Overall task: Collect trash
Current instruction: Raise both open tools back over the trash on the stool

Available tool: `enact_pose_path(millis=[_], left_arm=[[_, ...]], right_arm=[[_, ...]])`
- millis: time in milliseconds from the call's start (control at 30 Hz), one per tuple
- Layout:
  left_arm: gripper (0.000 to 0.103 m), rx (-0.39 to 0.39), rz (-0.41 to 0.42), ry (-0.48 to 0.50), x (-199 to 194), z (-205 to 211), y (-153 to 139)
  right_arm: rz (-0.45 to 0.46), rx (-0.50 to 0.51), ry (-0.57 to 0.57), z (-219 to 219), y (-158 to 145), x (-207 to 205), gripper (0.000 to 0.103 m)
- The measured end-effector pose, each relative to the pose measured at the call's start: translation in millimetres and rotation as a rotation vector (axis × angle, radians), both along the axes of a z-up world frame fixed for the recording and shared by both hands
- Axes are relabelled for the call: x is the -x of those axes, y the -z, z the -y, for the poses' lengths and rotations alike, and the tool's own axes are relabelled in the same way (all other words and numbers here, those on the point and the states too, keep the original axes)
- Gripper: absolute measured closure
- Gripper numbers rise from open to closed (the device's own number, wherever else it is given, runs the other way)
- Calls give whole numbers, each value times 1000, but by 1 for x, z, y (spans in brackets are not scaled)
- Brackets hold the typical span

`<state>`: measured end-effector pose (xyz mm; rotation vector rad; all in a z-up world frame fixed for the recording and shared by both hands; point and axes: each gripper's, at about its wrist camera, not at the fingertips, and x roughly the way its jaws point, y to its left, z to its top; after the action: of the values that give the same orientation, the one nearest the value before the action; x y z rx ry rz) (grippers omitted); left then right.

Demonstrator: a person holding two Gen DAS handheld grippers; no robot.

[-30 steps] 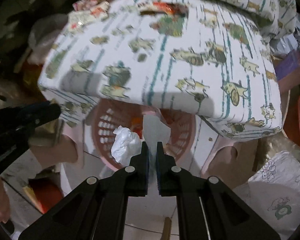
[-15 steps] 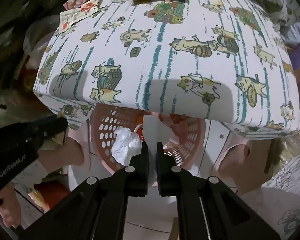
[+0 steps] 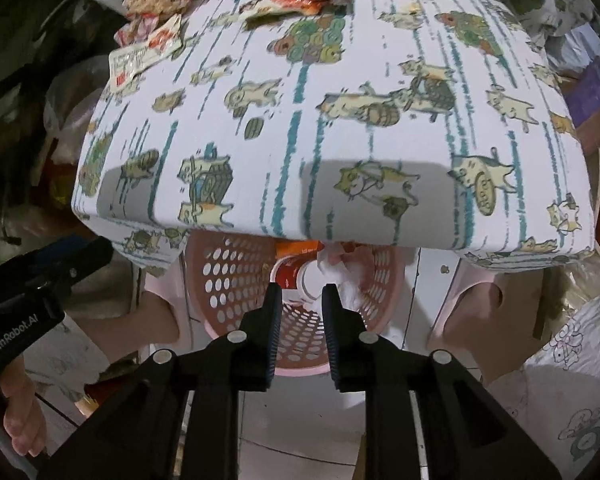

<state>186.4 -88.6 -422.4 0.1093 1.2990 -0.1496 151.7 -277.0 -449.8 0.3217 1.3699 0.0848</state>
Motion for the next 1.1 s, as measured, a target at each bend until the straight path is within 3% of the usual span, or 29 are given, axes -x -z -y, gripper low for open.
enact_pose_path(millis=[100, 467, 633, 800, 900, 967, 1100], left_arm=[[51, -22, 65, -1, 0, -3, -13], [50, 52, 306, -35, 3, -15, -73], [43, 48, 425, -55, 10, -21, -100], [42, 36, 488, -18, 16, -21, -120], [42, 87, 542, 5, 28, -24, -141], [42, 95, 622, 19, 39, -26, -157], [33, 109, 725, 5, 52, -31, -177]], right_arm=[[33, 6, 12, 3, -9, 0, 83], [167, 7, 27, 2, -49, 0, 83], [238, 22, 37, 0, -70, 0, 83], [296, 23, 53, 0, -88, 1, 82], [375, 60, 20, -3, -107, 5, 81], [451, 95, 6, -5, -121, 10, 81], [488, 90, 32, -2, -131, 12, 76]])
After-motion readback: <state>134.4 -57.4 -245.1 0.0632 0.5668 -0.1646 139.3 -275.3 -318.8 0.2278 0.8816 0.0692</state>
